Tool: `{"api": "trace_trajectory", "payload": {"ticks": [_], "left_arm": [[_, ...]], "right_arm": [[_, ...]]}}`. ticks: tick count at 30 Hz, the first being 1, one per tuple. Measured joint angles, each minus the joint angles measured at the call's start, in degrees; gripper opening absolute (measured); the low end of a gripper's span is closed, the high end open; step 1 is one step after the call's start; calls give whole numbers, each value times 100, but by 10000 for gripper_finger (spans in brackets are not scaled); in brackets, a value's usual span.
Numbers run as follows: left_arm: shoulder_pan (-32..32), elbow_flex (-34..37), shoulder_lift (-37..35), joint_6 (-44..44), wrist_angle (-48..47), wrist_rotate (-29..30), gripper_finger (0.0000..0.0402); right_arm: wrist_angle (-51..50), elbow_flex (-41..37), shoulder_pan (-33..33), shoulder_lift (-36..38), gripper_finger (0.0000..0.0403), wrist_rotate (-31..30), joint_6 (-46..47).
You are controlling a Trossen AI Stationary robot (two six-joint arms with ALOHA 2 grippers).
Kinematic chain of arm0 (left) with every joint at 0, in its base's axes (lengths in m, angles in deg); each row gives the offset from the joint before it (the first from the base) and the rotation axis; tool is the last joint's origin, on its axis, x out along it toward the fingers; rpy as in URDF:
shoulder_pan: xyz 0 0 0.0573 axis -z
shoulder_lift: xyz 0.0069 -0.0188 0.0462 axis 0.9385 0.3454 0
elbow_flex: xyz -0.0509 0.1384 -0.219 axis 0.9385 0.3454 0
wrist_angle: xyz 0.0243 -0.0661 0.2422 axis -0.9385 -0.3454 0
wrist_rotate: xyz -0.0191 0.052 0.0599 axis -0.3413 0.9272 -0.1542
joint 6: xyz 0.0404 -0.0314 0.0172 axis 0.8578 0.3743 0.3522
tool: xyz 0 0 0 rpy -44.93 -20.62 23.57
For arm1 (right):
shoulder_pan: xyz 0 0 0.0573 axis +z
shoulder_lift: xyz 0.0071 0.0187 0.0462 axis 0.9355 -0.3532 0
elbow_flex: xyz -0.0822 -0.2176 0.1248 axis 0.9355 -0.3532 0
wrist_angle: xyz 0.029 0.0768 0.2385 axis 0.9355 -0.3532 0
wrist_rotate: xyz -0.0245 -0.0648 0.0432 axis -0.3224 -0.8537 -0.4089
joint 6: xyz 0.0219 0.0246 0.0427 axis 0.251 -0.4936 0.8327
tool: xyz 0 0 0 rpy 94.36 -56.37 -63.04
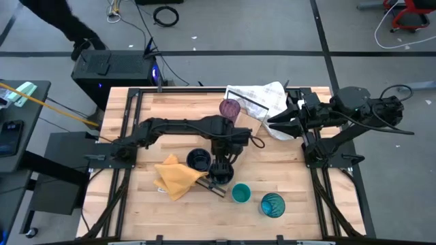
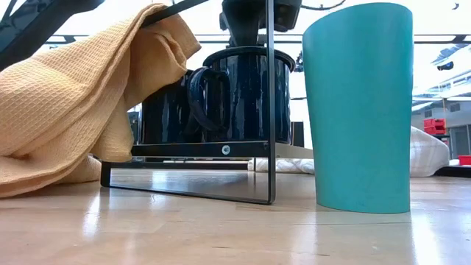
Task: Stack small to large cups/mugs on shelf
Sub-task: Put the light blue cup on the shelf
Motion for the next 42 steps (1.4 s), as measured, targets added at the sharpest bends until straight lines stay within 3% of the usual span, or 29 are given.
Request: {"api": "trace_trajectory", "payload": {"ticks": [6,11,14,21,24,29,35,42], "left_arm": [[-142,-7,-516,-258,274,-10,203],[-181,0,-1118,-526,1168,-313,206],[-151,0,-1535,-540,2068,-444,208],[168,-4,-2459,62,5191,-278,196],[270,-7,-2631,200,5975,-296,188],[497,81,-2604,45,7295,-872,174],[718,1034,-2580,-686,10091,-1185,154],[681,2660,-2988,-1041,10468,-938,132]], "right_arm": [[-4,0,0,0,87,0,-2],[-2,0,-4,0,87,0,-2],[0,0,-4,1,87,0,0],[11,2,-2,2,87,0,58],[9,2,-2,2,87,0,89],[7,2,-2,2,87,0,85],[7,2,-4,7,87,0,59],[0,2,-2,77,87,0,52]]}}
